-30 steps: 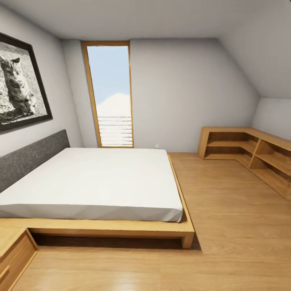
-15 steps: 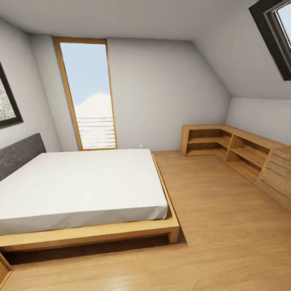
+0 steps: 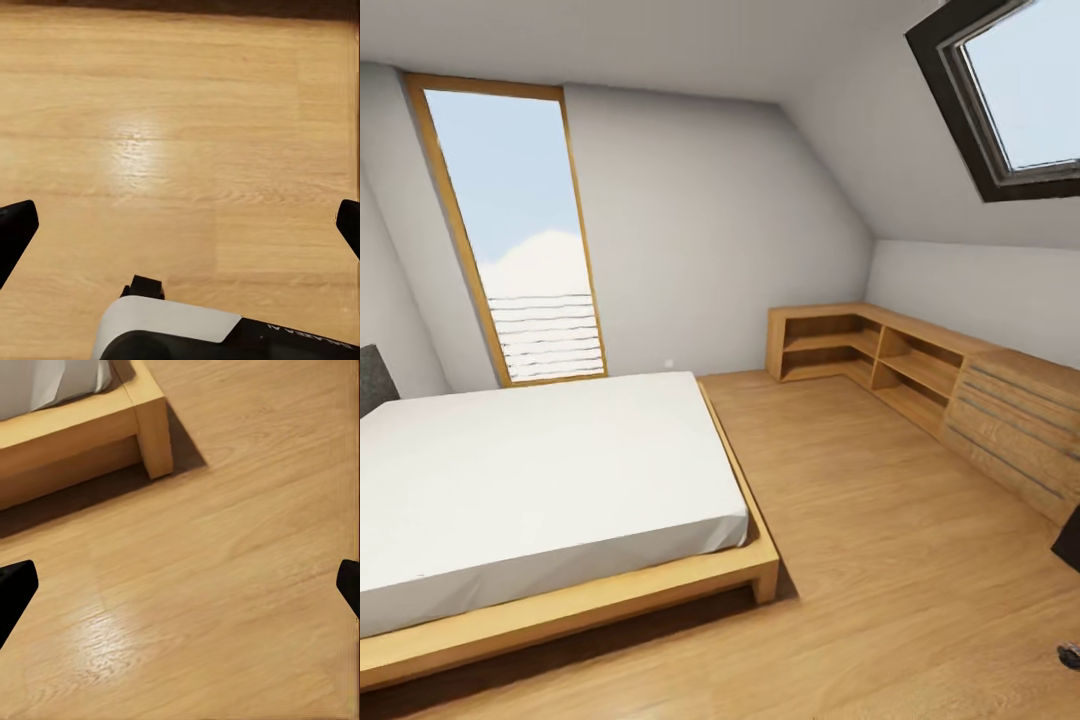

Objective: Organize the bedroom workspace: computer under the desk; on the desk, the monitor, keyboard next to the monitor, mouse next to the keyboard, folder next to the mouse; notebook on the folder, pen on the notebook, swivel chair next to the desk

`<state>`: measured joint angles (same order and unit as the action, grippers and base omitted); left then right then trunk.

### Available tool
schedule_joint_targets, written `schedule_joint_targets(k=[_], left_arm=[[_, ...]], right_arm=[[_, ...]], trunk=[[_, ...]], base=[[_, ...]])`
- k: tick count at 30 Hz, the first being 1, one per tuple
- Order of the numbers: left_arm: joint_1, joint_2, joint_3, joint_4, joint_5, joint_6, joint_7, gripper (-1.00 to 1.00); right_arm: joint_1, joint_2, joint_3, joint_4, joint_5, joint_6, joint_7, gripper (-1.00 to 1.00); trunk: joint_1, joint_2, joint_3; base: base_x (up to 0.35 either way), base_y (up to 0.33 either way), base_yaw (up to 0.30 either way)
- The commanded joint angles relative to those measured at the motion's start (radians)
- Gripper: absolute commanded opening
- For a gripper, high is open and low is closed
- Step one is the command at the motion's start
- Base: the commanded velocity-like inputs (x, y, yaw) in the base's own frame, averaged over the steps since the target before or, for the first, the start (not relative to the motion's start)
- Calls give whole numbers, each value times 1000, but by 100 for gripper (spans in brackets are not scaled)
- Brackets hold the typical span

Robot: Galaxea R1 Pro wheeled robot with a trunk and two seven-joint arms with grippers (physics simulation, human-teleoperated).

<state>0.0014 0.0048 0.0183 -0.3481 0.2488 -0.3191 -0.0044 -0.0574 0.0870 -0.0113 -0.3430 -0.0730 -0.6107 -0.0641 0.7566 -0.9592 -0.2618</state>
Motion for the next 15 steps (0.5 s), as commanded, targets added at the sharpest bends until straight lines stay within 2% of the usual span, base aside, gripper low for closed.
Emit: schedule_joint_targets(k=[1,12,15], left_arm=[[0,0,2,-1,1,-2,0,100],[0,0,2,0,1,-2,0,100],[0,-1,2,0,1,-3,0,100]], right_arm=[[-1,0,-1,1,-7,-4,3,100],[-1,-1,-1,1,-7,-4,3,100],[-1,-12,-1,0,-11,-4,3,100]], trunk=[[0,-1,-1],[0,-1,-1],[0,-1,-1]], base=[[2,1,-300],[0,0,-300],[0,0,-300]])
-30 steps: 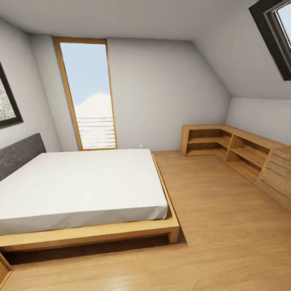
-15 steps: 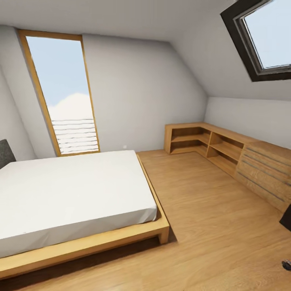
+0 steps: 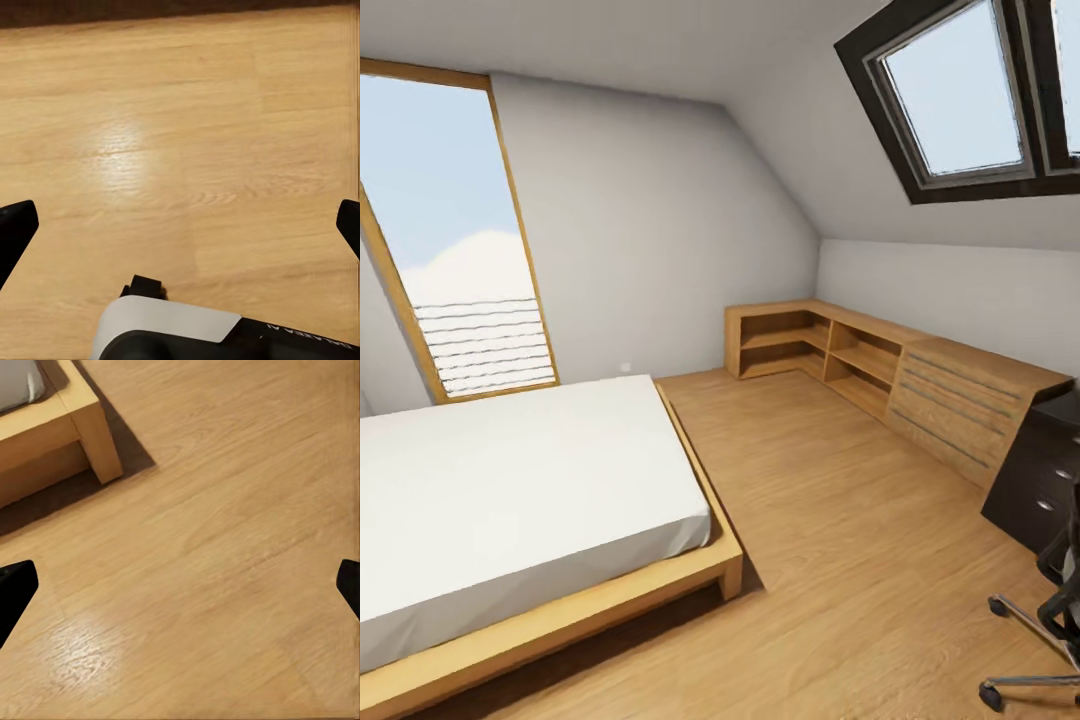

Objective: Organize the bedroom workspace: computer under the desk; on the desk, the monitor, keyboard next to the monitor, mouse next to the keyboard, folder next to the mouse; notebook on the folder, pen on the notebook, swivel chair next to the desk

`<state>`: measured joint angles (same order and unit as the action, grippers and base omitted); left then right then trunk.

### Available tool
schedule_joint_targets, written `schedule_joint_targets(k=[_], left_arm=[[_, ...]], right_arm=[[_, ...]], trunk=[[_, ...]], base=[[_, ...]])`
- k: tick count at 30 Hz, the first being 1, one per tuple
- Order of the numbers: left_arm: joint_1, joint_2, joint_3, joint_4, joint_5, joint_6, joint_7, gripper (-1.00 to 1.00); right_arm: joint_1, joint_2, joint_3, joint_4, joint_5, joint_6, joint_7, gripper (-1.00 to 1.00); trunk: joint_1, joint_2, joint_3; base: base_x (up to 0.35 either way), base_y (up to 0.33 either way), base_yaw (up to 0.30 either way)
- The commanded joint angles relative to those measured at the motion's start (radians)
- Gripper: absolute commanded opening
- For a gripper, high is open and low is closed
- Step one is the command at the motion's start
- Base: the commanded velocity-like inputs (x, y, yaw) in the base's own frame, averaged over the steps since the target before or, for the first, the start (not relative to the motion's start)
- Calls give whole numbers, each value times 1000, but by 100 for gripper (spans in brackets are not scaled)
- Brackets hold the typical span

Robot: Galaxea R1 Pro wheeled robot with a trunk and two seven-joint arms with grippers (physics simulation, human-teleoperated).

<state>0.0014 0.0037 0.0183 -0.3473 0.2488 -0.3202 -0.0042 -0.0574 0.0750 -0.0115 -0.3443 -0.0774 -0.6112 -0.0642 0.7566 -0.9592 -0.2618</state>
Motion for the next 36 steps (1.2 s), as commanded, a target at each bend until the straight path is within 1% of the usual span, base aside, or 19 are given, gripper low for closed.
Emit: schedule_joint_targets(k=[1,2,6,10,36], left_arm=[[0,0,2,-1,1,-2,0,100],[0,0,2,-1,1,-2,0,100],[0,0,2,-1,1,-2,0,100],[0,1,3,-1,1,-2,0,100],[0,-1,3,-1,1,-1,0,100]], right_arm=[[-1,-4,-1,1,-8,-3,3,100],[-1,-11,-1,0,-9,-2,4,100],[-1,-20,-1,0,-10,1,6,100],[-3,-24,-1,2,-11,5,7,100],[-5,-21,1,2,-12,5,9,100]], trunk=[[0,-1,-1],[0,-1,-1],[0,-1,-1],[0,-1,-1],[0,-1,-1]], base=[[0,0,-300],[0,0,-300],[0,0,-300],[0,0,-300],[0,0,-300]])
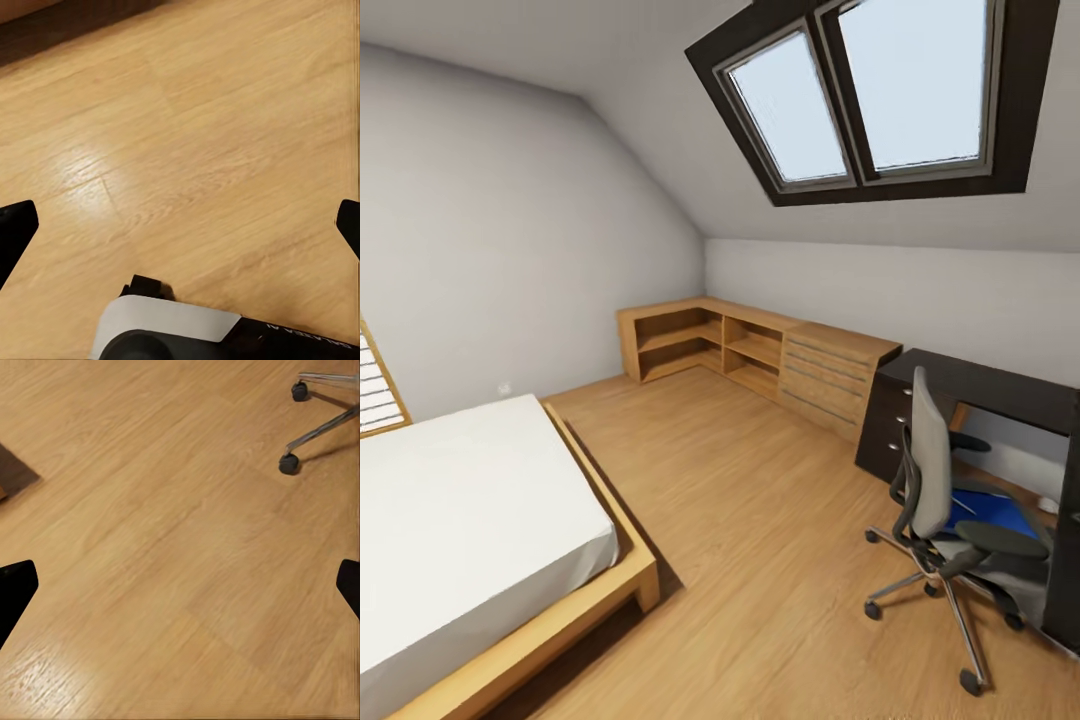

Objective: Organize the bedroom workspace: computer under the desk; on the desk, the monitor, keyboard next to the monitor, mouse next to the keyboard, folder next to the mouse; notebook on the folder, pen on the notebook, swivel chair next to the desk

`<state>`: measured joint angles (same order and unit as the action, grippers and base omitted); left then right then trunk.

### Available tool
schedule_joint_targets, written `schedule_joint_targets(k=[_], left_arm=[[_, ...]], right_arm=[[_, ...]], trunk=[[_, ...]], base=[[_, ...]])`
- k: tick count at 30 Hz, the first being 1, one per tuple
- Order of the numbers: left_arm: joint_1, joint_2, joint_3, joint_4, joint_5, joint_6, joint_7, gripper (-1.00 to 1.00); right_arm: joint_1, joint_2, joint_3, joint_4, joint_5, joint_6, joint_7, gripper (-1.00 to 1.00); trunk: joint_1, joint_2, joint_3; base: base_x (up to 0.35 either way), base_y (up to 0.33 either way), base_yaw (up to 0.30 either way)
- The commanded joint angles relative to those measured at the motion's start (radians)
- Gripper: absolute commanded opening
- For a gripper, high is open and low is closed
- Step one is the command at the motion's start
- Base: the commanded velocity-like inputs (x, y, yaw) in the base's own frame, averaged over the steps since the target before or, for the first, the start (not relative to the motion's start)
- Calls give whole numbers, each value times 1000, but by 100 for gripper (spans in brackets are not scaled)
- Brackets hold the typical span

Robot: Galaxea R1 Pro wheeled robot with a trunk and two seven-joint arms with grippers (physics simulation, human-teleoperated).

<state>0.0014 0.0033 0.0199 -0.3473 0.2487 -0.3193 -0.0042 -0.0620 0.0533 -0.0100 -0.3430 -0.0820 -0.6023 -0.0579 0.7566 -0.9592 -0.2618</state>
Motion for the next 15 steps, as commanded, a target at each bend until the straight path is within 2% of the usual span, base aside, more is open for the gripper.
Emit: schedule_joint_targets(k=[1,6,15], left_arm=[[0,0,2,-1,1,-1,0,100],[0,0,2,-1,1,-3,-1,100],[0,1,3,-1,1,-3,-1,100]], right_arm=[[-1,0,-1,1,-7,-4,3,100],[-1,0,-1,1,-4,-4,3,100],[-1,0,-1,1,-2,-4,3,100]], trunk=[[0,-1,-1],[0,-1,-1],[0,-1,-1]], base=[[0,0,-300],[52,44,-300],[218,190,-300]])
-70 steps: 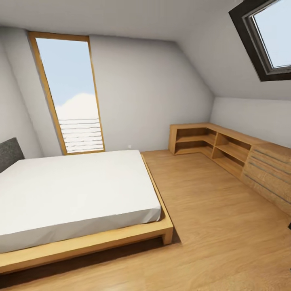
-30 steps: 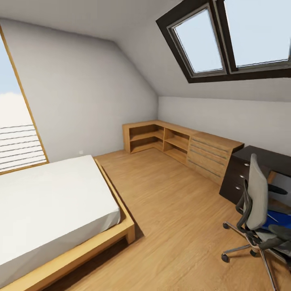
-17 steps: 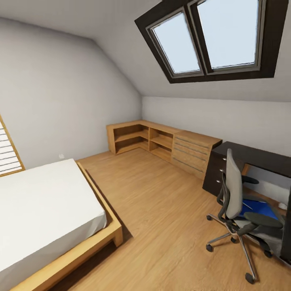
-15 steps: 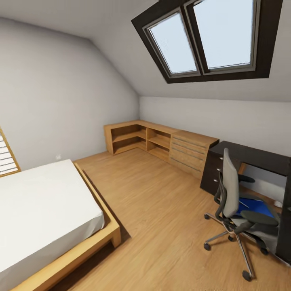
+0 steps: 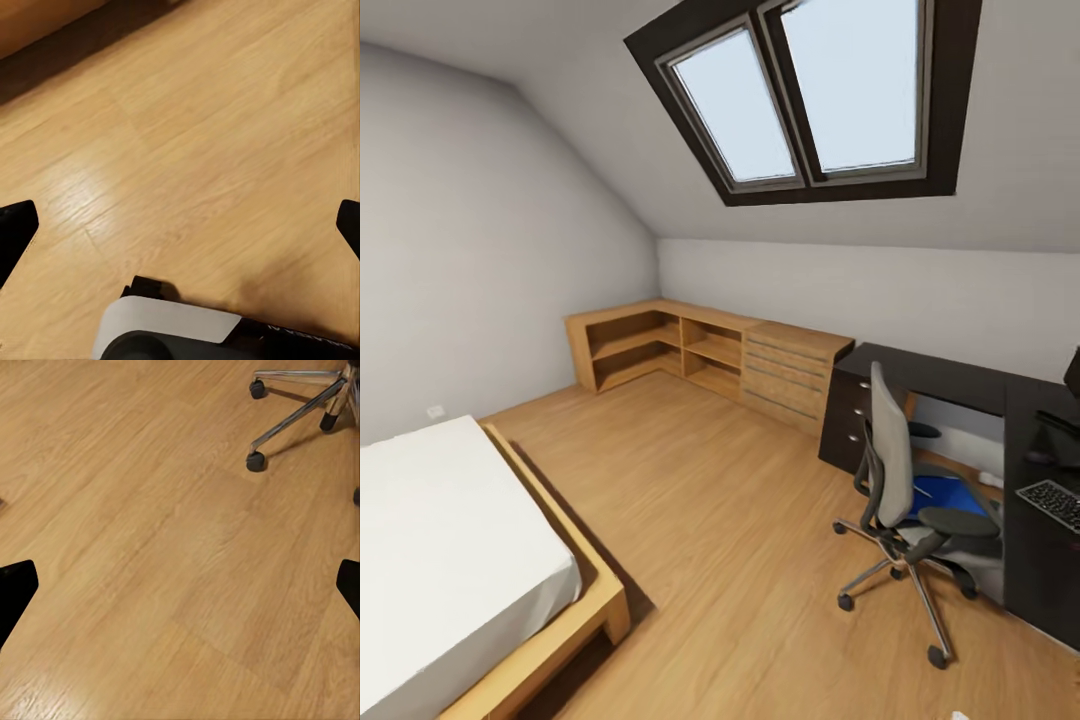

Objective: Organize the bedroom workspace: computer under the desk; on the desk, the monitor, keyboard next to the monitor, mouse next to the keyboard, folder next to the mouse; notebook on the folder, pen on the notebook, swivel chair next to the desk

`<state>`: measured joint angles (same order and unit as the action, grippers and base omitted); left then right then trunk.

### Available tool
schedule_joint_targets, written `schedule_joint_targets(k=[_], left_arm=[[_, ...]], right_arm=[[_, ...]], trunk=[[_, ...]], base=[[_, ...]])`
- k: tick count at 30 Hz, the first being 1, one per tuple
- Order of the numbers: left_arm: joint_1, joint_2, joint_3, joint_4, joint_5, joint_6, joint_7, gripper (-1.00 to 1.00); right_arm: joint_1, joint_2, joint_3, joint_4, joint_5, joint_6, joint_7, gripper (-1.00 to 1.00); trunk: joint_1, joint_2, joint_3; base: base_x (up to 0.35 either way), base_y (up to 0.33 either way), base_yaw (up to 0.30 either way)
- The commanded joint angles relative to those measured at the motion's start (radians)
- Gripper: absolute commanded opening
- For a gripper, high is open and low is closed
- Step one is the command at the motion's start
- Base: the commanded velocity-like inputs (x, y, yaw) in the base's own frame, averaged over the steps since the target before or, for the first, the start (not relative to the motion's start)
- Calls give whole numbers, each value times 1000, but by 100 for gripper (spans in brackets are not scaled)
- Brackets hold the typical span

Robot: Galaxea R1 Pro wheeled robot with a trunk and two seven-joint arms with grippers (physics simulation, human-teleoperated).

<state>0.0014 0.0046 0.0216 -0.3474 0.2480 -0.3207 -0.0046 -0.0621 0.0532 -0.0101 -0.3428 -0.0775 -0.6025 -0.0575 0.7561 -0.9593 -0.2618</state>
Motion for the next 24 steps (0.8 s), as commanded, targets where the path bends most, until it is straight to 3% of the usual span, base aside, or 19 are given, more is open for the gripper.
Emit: schedule_joint_targets(k=[1,7,24], left_arm=[[0,0,1,-1,2,-1,0,100],[0,1,2,-1,2,-1,1,100],[0,0,3,-1,3,0,2,100]], right_arm=[[-1,0,-1,1,-7,-4,2,100],[-1,0,-1,1,-6,-3,2,100],[-1,2,4,2,-5,-3,2,100]], trunk=[[1,-1,-1],[1,-1,-1],[1,-1,-1]], base=[[239,208,-300],[162,140,-300],[9,8,-300]])
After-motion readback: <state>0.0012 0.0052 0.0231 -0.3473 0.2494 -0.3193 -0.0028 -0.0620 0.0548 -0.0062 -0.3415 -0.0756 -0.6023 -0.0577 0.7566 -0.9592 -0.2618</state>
